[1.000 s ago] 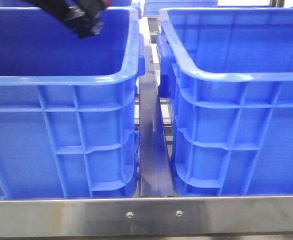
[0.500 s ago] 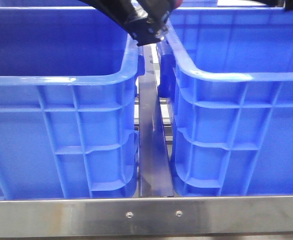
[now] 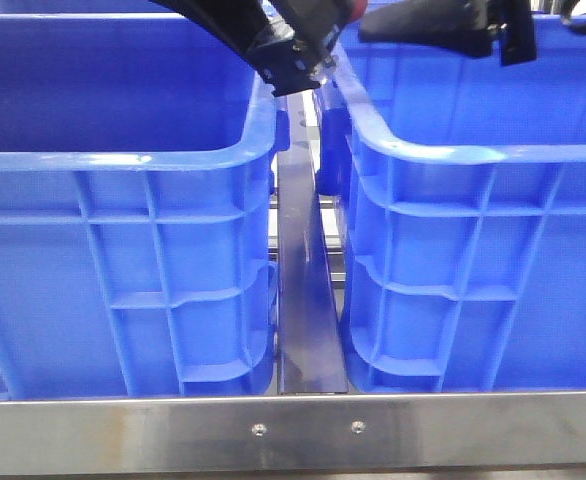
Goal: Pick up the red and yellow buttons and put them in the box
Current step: 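Grasp the red button with the right gripper from the left gripper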
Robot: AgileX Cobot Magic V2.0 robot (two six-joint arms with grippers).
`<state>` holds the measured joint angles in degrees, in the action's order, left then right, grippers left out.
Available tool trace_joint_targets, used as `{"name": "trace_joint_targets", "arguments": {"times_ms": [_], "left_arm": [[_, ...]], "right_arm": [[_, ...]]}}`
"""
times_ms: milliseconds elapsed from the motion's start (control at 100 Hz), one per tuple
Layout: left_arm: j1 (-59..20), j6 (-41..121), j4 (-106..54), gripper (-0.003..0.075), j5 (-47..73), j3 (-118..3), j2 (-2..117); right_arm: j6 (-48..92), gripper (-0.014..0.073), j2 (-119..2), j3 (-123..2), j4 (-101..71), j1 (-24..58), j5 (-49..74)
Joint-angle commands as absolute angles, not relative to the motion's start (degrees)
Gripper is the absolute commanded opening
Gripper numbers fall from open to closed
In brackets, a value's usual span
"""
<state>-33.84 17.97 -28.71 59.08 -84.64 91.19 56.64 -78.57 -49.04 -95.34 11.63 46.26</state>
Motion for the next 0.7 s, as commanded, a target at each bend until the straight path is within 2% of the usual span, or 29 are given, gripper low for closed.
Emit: {"name": "trace_joint_targets", "arguments": {"times_ms": [0,170,420,620,690], "left_arm": [[-34.4,18.3,-31.6,0.0069,57.3,-86.3,88.7],[-34.4,18.3,-31.6,0.0069,57.3,-86.3,88.7],[-34.4,18.3,-31.7,0.0069,57.3,-86.3,88.7],[-34.4,18.3,-31.7,0.0077,57.3,-86.3,88.7],[-34.4,18.3,-31.7,0.0111,57.3,-86.3,88.7]], "right_arm": [[57.0,0.0616,-77.7,-50.6,-99.4,12.1,47.9],[57.2,0.0599,-78.8,-50.6,-99.4,12.1,47.5],[57.2,0.0364,-78.8,-50.6,-100.5,12.1,47.1],[57.2,0.0363,-78.8,-50.6,-101.6,12.1,47.1],[57.2,0.0363,-78.8,-50.6,-101.6,12.1,47.4]]}}
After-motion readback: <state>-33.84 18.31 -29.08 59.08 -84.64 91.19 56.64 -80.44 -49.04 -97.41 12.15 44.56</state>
